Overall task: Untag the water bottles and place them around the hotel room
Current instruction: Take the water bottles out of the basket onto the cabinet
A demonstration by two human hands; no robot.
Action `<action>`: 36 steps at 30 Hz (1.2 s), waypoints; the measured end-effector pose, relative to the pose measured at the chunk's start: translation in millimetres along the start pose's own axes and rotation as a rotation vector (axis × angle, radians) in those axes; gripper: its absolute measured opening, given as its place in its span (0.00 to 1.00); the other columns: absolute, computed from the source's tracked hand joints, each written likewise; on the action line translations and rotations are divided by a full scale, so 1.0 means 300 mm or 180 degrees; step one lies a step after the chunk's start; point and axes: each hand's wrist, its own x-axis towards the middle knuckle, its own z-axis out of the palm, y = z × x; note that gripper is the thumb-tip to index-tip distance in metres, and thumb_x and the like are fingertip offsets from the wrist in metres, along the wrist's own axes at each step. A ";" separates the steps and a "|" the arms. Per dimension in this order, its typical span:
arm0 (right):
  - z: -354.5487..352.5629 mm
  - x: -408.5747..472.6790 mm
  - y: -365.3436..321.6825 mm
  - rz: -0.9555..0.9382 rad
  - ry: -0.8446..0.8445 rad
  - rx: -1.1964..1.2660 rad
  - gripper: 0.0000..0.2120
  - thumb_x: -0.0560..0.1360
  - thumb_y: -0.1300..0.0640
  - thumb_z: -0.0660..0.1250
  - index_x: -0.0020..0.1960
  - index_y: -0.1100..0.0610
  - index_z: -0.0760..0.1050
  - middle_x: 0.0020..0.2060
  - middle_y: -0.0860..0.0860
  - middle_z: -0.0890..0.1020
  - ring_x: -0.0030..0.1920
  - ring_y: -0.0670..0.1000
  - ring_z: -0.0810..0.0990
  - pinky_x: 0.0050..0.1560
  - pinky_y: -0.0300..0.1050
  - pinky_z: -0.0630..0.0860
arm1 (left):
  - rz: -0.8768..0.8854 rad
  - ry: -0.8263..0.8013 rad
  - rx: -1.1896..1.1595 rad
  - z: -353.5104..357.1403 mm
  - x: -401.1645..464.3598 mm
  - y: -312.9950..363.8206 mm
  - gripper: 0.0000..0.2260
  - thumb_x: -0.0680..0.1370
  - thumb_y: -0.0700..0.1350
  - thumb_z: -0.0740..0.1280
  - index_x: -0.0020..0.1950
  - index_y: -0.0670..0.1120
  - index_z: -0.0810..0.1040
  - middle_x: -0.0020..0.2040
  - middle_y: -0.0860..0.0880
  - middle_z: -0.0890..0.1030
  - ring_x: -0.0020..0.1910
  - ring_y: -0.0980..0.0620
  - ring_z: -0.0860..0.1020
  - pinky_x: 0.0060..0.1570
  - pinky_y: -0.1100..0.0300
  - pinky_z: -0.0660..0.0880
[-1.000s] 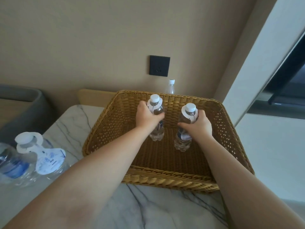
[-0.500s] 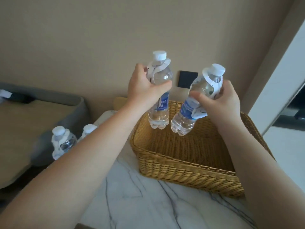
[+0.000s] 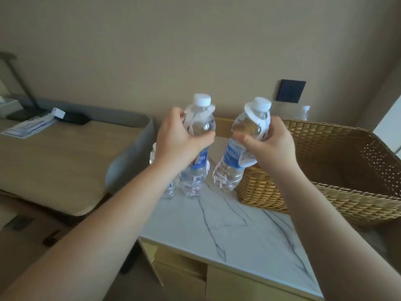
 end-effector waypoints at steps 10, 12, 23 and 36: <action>0.196 -0.196 0.237 0.0258 -0.0478 -0.0505 0.23 0.59 0.42 0.78 0.47 0.42 0.70 0.37 0.38 0.78 0.41 0.32 0.75 0.33 0.28 0.69 | -0.0431 -0.0024 0.0065 0.076 -0.265 -0.356 0.28 0.63 0.52 0.79 0.56 0.47 0.70 0.51 0.52 0.75 0.48 0.52 0.75 0.44 0.54 0.76; 0.204 -0.206 0.269 0.0293 -0.0491 -0.0546 0.24 0.58 0.41 0.77 0.48 0.42 0.70 0.40 0.38 0.79 0.43 0.35 0.76 0.33 0.29 0.69 | -0.0503 -0.0026 0.0054 0.097 -0.294 -0.378 0.28 0.63 0.51 0.79 0.56 0.47 0.70 0.51 0.50 0.75 0.48 0.50 0.76 0.45 0.48 0.77; 0.215 -0.223 0.339 0.0221 -0.0818 -0.0607 0.28 0.63 0.45 0.77 0.56 0.47 0.67 0.49 0.44 0.77 0.44 0.43 0.75 0.37 0.29 0.67 | -0.0537 -0.0040 0.0061 0.130 -0.345 -0.392 0.32 0.66 0.55 0.76 0.65 0.53 0.64 0.59 0.53 0.73 0.57 0.53 0.76 0.49 0.57 0.80; 0.121 -0.239 0.368 0.0781 -0.1141 0.0068 0.44 0.61 0.36 0.72 0.72 0.49 0.63 0.63 0.44 0.73 0.62 0.43 0.72 0.56 0.36 0.68 | 0.1185 0.0753 0.0217 0.080 -0.402 -0.219 0.25 0.74 0.51 0.70 0.66 0.40 0.68 0.62 0.44 0.72 0.62 0.47 0.72 0.57 0.53 0.75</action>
